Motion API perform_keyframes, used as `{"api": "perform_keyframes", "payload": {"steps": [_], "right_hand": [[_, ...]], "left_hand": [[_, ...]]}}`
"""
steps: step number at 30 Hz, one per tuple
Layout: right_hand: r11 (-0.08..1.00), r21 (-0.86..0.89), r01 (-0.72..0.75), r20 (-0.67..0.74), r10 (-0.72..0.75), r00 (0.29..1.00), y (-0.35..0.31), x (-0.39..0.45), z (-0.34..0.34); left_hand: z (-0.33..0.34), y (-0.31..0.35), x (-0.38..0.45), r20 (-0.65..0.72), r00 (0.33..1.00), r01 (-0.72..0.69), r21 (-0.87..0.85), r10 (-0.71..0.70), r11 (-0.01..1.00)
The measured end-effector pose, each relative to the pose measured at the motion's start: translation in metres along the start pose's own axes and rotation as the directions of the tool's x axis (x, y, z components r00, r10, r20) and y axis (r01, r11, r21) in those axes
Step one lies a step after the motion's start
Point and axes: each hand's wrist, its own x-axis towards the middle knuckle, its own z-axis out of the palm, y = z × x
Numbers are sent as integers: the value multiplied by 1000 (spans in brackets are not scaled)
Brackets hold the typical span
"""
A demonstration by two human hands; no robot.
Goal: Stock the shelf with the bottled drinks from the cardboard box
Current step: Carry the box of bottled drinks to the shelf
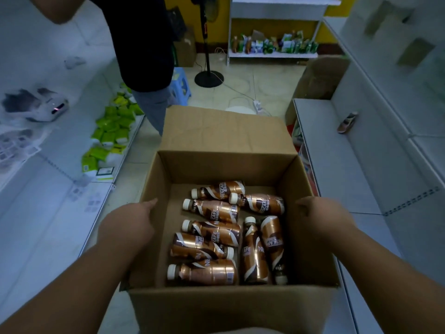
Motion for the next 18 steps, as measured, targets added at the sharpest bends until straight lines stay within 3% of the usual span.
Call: {"api": "perform_keyframes", "payload": {"steps": [11, 18], "right_hand": [[976, 77, -202, 11, 202, 979, 4, 218, -47], [892, 192, -409, 12, 415, 910, 9, 308, -73]], "left_hand": [[-46, 84, 278, 0, 983, -184, -50, 185, 982], [-84, 155, 452, 63, 937, -348, 63, 344, 935]]}}
